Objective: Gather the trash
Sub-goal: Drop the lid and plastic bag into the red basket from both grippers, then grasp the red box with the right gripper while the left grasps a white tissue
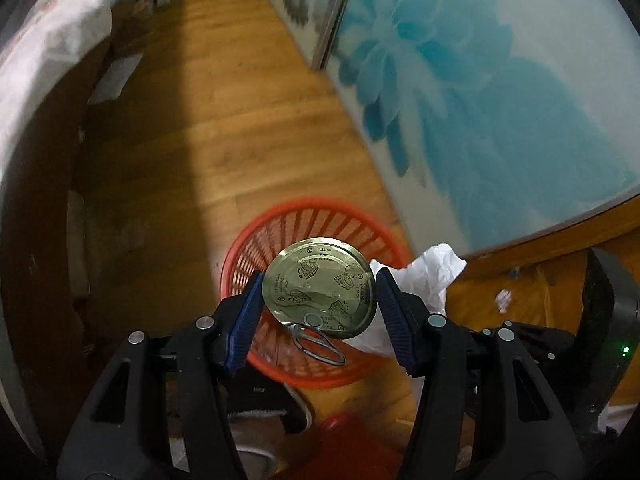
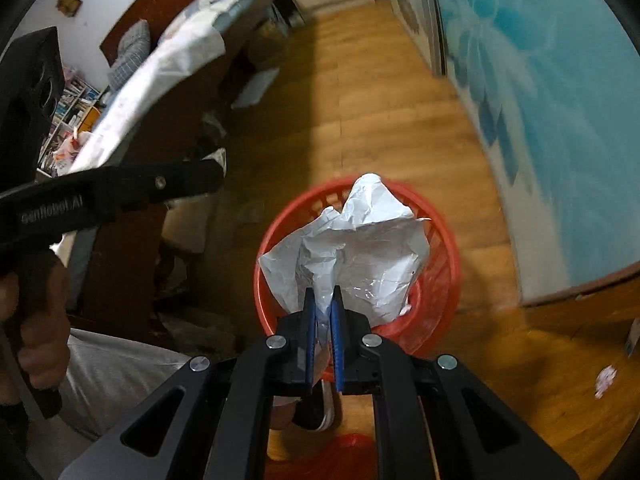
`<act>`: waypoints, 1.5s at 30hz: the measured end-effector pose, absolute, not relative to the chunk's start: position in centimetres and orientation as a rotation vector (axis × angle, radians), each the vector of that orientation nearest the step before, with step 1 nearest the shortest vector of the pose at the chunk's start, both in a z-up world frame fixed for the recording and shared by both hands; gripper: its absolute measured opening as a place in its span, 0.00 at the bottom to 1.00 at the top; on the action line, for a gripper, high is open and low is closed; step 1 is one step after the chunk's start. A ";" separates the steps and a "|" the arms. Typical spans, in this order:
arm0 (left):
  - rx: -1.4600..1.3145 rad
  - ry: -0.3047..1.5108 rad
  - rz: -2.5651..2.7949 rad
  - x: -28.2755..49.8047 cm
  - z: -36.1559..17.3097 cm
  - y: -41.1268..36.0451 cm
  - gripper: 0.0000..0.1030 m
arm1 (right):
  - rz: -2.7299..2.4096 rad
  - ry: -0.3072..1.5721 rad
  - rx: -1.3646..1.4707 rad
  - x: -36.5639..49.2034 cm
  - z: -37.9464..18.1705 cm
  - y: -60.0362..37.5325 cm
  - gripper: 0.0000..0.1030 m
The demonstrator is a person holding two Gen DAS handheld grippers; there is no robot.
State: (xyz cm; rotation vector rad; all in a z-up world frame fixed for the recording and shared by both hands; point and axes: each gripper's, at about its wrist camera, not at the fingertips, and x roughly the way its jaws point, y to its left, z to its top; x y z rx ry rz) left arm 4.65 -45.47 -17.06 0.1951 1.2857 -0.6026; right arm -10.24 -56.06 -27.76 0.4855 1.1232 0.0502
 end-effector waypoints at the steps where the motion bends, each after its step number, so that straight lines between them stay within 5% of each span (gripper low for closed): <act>1: 0.191 1.295 -0.598 4.6 -17.3 -45.5 0.55 | 0.049 1.132 0.484 -9.9 -28.4 -55.6 0.09; 10: 0.171 1.304 -0.619 4.5 -17.4 -45.3 0.56 | 0.007 1.160 0.456 -8.6 -29.5 -55.6 0.16; 12: 0.128 1.284 -0.651 4.9 -17.0 -45.4 0.58 | -0.036 1.161 0.479 -8.9 -29.7 -56.6 0.35; 13: 0.117 1.277 -0.660 4.9 -16.8 -45.4 0.60 | -0.041 1.155 0.504 -9.0 -29.8 -57.3 0.60; 14: 0.109 1.261 -0.672 4.8 -16.2 -45.4 0.64 | -0.041 1.139 0.535 -9.3 -29.7 -57.9 0.67; 28: 0.002 1.002 -0.693 3.4 -6.4 -40.8 0.71 | -0.061 1.004 0.525 -10.8 -22.5 -59.6 0.66; 36: -0.095 0.714 -0.455 3.7 2.8 -25.6 0.85 | 0.087 0.884 0.360 -6.5 -12.4 -53.1 0.66; 45: -0.177 0.740 -0.130 5.5 -0.2 -8.1 0.85 | 0.288 0.754 0.189 3.4 -1.5 -38.8 0.66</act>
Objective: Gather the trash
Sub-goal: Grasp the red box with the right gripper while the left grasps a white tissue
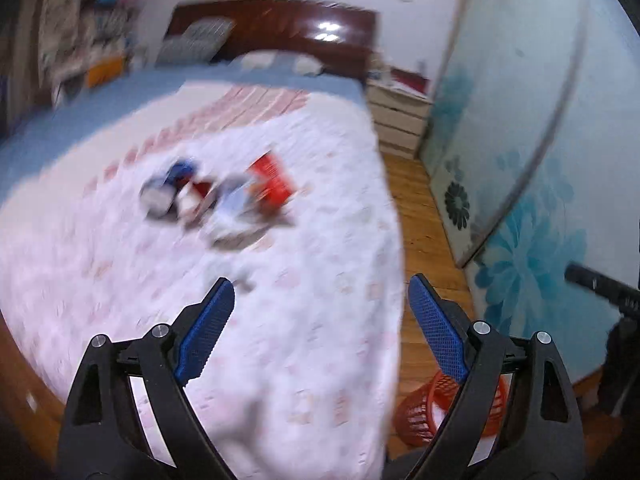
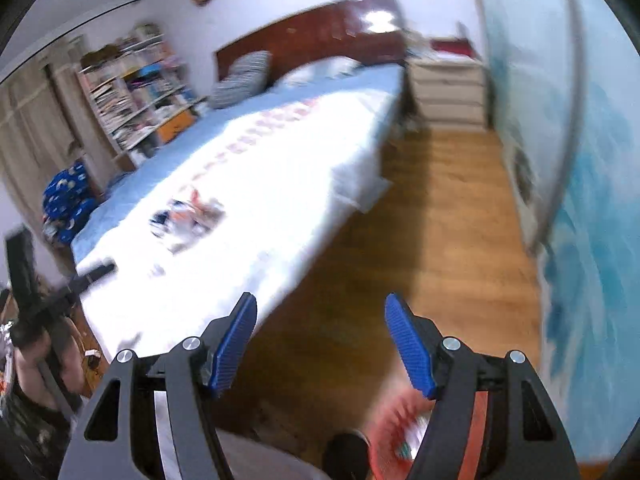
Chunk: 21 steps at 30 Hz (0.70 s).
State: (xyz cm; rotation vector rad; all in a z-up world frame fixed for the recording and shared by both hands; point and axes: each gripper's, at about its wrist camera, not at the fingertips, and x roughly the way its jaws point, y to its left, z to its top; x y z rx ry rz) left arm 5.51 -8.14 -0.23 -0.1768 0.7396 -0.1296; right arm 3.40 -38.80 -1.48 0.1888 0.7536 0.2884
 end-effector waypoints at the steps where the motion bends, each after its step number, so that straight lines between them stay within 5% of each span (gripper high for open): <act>1: -0.203 0.751 -0.118 5.7 -0.7 -7.3 0.85 | 0.307 0.737 0.171 4.8 -0.3 -36.7 0.66; 10: -0.233 0.807 -0.125 7.1 -3.4 -3.5 0.85 | 0.476 0.781 0.083 19.4 3.4 -19.2 0.66; 18: -0.256 0.847 -0.156 8.0 -3.8 -4.7 0.85 | 0.426 0.993 -0.046 30.6 -4.1 -7.5 0.61; 21: -0.213 0.847 -0.177 8.2 -3.5 -5.7 0.85 | 0.371 1.070 0.025 32.6 -7.2 -7.8 0.30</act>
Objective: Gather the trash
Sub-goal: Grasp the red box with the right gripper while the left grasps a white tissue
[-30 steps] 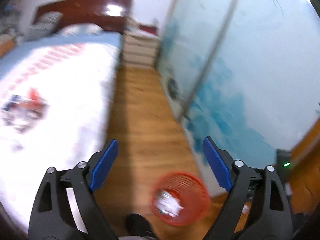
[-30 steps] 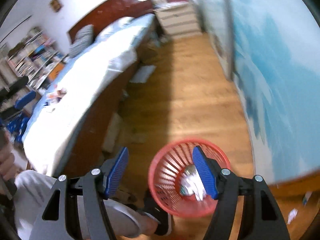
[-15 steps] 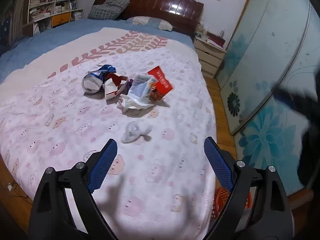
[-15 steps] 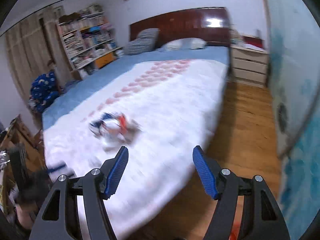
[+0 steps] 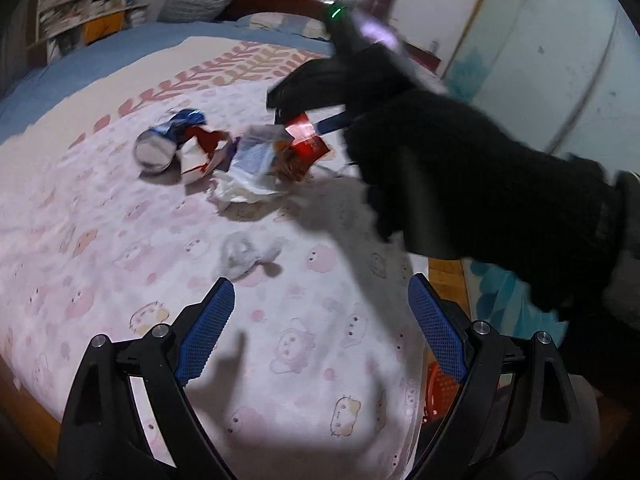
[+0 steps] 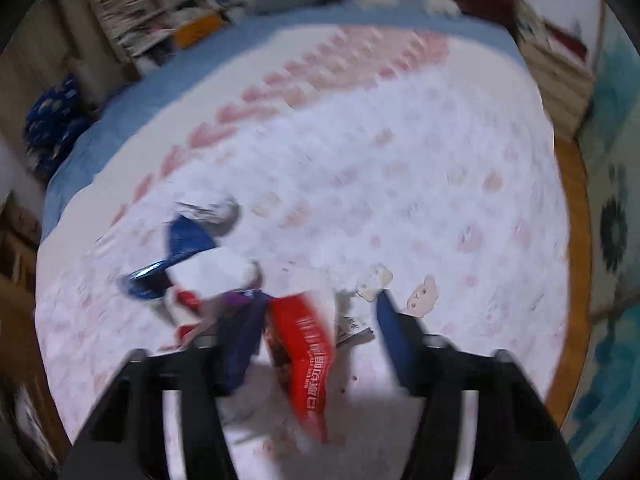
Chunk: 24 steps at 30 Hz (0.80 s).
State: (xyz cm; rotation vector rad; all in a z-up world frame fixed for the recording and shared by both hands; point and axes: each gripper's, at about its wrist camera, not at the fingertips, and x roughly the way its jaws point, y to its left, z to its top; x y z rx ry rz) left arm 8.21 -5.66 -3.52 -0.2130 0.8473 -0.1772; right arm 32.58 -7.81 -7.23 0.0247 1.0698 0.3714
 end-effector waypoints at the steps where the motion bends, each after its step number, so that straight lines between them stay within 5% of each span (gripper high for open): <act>1: -0.212 0.849 -0.183 8.2 -3.5 -5.7 0.85 | 0.373 1.079 0.078 32.6 -8.0 -8.4 0.29; 8: -0.223 0.856 -0.180 9.0 -3.0 -5.1 0.85 | 0.450 1.013 0.083 30.8 -6.4 -9.5 0.06; 17: -0.294 0.932 -0.038 10.3 -4.7 -1.3 0.85 | 0.501 0.884 0.284 24.2 -3.0 -17.7 0.04; 24: -0.328 0.948 0.004 11.9 -7.5 -0.5 0.85 | 0.561 0.848 0.527 15.8 -5.8 -23.2 0.04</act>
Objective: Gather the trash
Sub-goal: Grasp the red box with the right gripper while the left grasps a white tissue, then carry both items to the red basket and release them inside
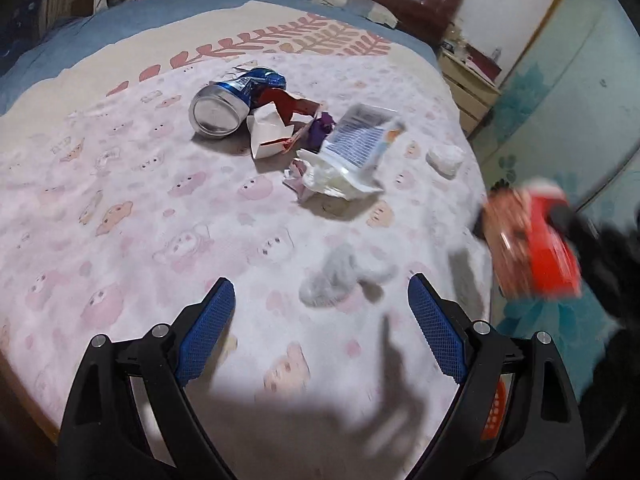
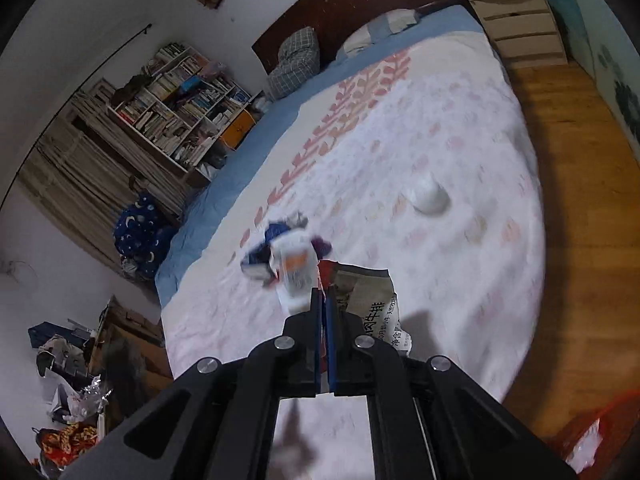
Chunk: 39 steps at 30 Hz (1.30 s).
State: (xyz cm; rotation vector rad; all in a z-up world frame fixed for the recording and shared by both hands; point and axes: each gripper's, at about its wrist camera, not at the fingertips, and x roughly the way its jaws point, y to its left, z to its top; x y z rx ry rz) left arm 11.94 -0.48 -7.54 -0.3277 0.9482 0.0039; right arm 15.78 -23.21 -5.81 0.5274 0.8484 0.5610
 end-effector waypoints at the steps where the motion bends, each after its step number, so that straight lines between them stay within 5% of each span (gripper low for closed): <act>1: -0.323 0.959 0.011 12.3 -8.0 -0.5 0.85 | 0.563 0.855 0.509 15.2 -6.0 -23.3 0.04; 6: -0.234 0.964 0.045 14.2 -8.6 -1.7 0.81 | 0.597 0.849 0.400 14.1 -5.6 -22.8 0.04; 7: -0.226 0.965 0.039 14.5 -8.5 -2.0 0.73 | 0.593 0.845 0.382 14.0 -5.6 -22.6 0.04; 9: -0.183 0.978 0.059 14.9 -8.5 -2.5 0.33 | 0.600 0.847 0.361 14.1 -5.6 -22.3 0.04; 18: -0.309 0.979 -0.024 14.5 -7.3 -2.3 0.15 | 0.609 0.853 0.381 14.9 -5.4 -21.9 0.04; 27: -0.320 0.872 -0.089 8.6 -1.4 -4.3 0.15 | 0.641 0.726 0.360 10.8 -0.3 -23.2 0.04; 39: -0.232 0.701 -0.378 3.7 9.6 -20.1 0.15 | 0.352 0.536 0.386 -2.3 5.3 -47.3 0.04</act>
